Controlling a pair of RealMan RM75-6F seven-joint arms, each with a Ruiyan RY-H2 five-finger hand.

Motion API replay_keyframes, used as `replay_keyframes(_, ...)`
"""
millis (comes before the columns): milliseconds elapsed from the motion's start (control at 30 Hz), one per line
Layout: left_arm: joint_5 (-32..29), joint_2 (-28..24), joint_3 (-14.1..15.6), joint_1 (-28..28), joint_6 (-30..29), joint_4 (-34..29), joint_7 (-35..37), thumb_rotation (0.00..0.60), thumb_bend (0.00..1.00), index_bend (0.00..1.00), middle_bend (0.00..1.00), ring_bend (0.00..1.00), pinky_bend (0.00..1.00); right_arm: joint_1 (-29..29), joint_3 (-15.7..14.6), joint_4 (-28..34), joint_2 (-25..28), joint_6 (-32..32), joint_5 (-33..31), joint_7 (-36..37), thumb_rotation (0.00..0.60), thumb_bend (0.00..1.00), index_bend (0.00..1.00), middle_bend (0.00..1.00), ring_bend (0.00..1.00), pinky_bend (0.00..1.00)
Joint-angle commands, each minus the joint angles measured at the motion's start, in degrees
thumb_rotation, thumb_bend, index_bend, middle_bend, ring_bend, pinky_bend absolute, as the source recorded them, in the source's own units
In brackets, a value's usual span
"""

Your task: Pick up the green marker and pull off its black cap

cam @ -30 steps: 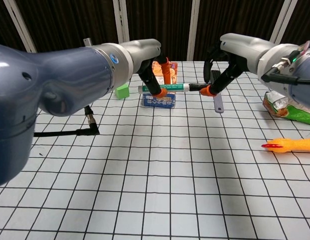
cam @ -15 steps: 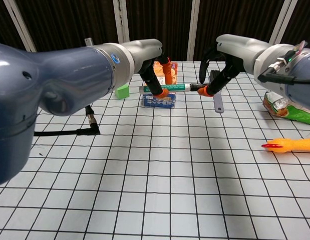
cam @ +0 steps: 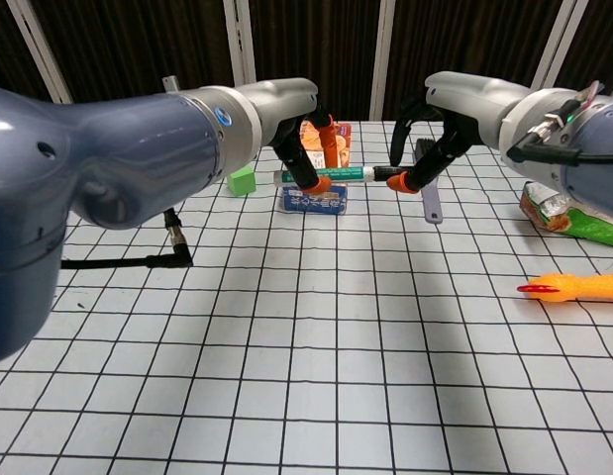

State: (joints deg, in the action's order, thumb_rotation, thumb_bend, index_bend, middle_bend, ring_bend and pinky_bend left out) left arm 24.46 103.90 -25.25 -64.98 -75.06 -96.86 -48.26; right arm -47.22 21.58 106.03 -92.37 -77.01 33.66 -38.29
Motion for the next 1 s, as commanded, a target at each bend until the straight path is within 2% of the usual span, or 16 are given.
replay_keyframes(33,0.09,-0.01,0.07,0.04,0.08,0.08,0.16,0.600,0.54,0.59,0.09,0.00,0.00,-0.02,-0.07,-0.04,0.02,-0.01,-0.04,0.03,0.600,0.32,0.58,0.06,0.07,0.04)
replay_keyframes(400,0.68,-0.32,0.23,0.33,-0.23,-0.29,0.68,0.600,0.54,0.60,0.10,0.00,0.00,0.32,-0.41,-0.52,0.33,0.34,-0.28,0.90,0.600,0.32,0.62,0.06,0.07,0.04)
replay_keyframes(767,0.37,-1.00,0.85,1.11,0.38,0.07,1.19,0.600,0.54,0.59,0.10,0.00,0.00,1.35,-1.05,-1.39,1.06,0.35,0.99,2.48,0.600,0.37,0.69,0.07,0.10,0.04)
replay_keyframes(1000,0.33,-3.16,2.97,2.59,0.13,-1.08,0.33,0.600,0.54,0.60,0.10,0.00,0.00,2.69,-2.79,-2.05,2.28,1.56,0.53,2.94,0.600,0.37,0.69,0.07,0.10,0.04)
